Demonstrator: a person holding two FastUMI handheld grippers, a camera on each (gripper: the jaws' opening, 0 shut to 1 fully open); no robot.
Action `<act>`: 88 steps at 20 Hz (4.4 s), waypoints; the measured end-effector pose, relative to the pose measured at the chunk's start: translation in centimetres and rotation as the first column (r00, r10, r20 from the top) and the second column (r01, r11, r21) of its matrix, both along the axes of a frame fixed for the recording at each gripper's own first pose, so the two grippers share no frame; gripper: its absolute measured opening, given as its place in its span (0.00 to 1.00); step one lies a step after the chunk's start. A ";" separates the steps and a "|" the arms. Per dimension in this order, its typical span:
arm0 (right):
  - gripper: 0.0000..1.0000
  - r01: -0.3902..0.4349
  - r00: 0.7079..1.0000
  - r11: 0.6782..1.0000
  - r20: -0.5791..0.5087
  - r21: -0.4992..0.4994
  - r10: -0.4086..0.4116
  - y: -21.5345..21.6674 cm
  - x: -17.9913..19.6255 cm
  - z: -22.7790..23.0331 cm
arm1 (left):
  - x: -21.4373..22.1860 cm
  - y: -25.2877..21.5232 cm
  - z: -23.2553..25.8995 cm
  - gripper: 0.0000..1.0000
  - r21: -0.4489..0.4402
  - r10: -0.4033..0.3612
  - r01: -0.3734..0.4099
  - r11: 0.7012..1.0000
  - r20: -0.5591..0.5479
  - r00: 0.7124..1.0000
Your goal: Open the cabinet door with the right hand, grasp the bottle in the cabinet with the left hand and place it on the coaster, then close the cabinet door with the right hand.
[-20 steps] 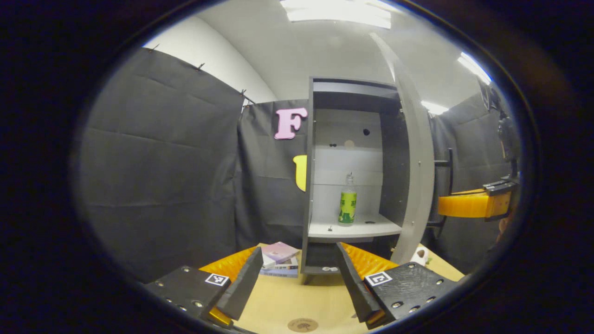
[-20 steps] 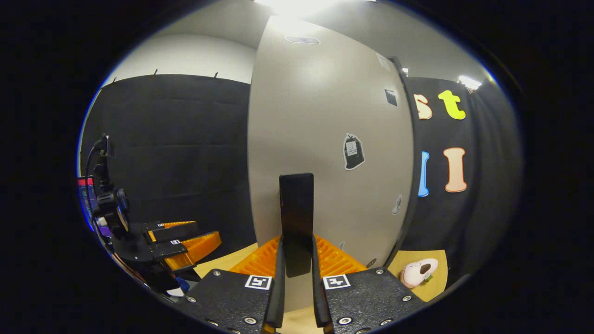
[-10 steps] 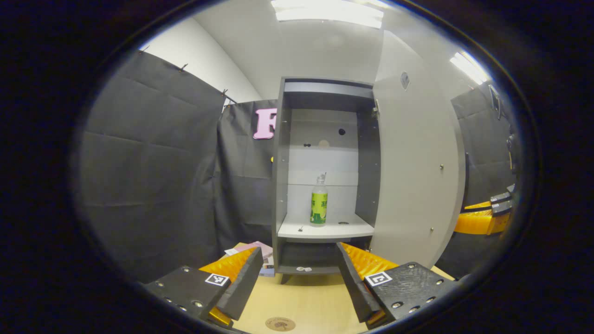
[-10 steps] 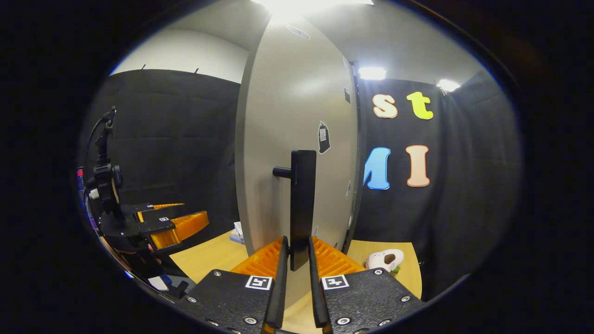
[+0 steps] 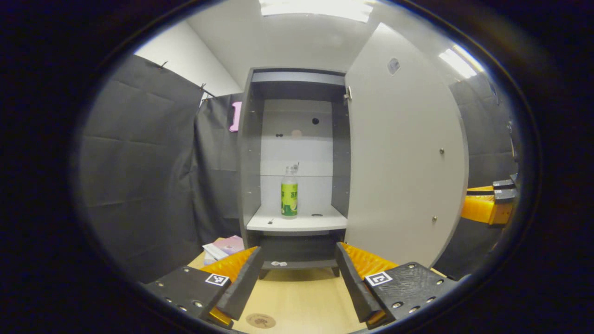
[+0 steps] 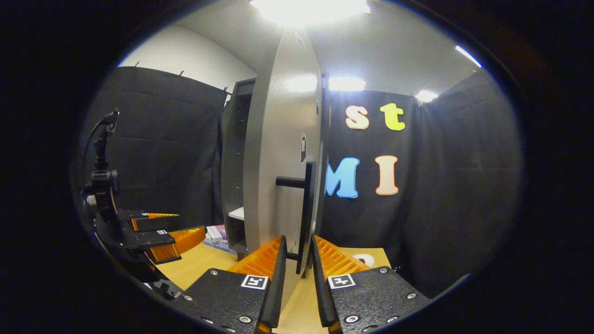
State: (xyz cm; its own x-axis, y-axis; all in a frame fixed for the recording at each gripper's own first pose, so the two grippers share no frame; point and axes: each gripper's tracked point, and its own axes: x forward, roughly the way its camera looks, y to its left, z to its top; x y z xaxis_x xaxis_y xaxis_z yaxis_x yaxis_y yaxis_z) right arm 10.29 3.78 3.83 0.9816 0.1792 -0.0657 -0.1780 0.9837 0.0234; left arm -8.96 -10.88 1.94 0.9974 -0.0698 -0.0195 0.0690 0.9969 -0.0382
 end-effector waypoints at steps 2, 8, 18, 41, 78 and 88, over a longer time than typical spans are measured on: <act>0.41 0.042 0.999 0.999 0.000 0.016 -0.042 -1.1 -0.5 0.0 | 2.0 -0.5 -0.3 0.91 0.010 -0.009 0.009 1.000 0.012 1.000; 0.79 0.191 0.979 0.978 0.086 -0.078 -0.184 -4.7 -0.7 1.0 | 11.7 0.4 -0.2 0.90 0.011 -0.001 0.001 1.000 0.045 0.999; 0.94 0.249 0.968 0.969 0.035 0.001 -0.249 -4.4 -2.8 -0.3 | 29.1 2.7 -0.1 0.90 0.025 -0.041 0.039 0.999 0.093 0.995; 0.95 0.544 0.835 0.836 -0.050 -0.070 -0.548 -5.7 -5.2 -4.2 | 45.3 3.5 0.4 0.62 0.072 -0.077 0.067 0.995 0.154 0.985; 0.95 0.075 0.901 0.991 -0.419 -0.114 -0.116 -7.5 -4.4 -23.7 | -0.8 11.1 -27.5 0.68 0.181 0.419 -0.456 0.872 0.206 0.884; 0.95 -0.063 0.881 0.980 -0.472 -0.190 -0.035 -3.6 -5.0 -27.4 | 0.4 13.5 -35.5 0.62 0.075 0.470 -0.486 0.871 0.166 0.867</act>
